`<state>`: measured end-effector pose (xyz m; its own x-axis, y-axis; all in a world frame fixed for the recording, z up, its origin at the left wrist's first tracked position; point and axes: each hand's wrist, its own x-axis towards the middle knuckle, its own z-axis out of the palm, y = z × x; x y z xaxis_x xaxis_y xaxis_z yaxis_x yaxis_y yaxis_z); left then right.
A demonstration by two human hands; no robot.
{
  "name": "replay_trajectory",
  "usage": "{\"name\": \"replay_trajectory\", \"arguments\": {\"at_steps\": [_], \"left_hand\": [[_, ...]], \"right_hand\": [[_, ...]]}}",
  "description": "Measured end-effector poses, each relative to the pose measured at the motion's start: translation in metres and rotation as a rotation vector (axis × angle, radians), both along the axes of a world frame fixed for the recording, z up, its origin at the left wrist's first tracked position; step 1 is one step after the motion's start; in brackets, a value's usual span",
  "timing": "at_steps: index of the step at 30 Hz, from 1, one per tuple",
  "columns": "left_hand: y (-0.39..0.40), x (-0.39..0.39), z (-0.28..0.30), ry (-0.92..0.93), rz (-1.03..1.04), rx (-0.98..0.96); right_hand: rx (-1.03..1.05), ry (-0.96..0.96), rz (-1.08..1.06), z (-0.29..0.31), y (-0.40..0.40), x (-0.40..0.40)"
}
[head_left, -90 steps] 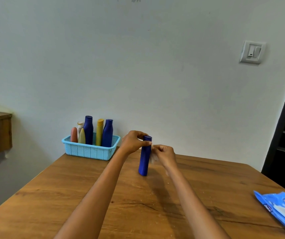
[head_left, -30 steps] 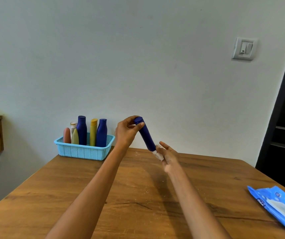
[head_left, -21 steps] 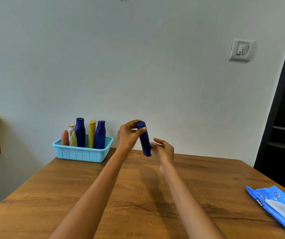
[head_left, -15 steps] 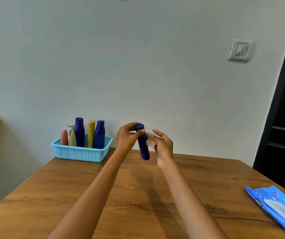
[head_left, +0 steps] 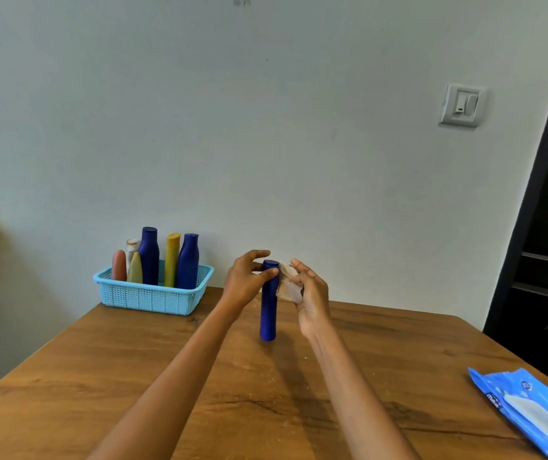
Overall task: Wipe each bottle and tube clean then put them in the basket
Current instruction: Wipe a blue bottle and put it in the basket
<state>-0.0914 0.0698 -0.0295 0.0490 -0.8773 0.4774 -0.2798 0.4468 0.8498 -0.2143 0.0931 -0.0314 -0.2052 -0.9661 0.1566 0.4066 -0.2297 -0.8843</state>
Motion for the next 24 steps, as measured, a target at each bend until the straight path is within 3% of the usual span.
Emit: {"name": "replay_trajectory", "arguments": {"at_steps": [5,10,15,24], "left_hand": [[0.003,0.001,0.001,-0.084,0.017,-0.038],[0.003,0.001,-0.002,-0.123,0.025,-0.039],[0.002,0.002,-0.003,-0.114,0.008,-0.036],[0.008,0.004,0.002,-0.076,-0.053,0.013]], "right_hand": [[-0.011,0.131,-0.068,0.003,0.002,-0.001],[0.005,0.037,-0.113,0.0,0.002,-0.006],[0.032,0.071,-0.183,-0.006,-0.003,-0.008],[-0.053,0.29,-0.18,-0.008,-0.001,-0.001]]}}
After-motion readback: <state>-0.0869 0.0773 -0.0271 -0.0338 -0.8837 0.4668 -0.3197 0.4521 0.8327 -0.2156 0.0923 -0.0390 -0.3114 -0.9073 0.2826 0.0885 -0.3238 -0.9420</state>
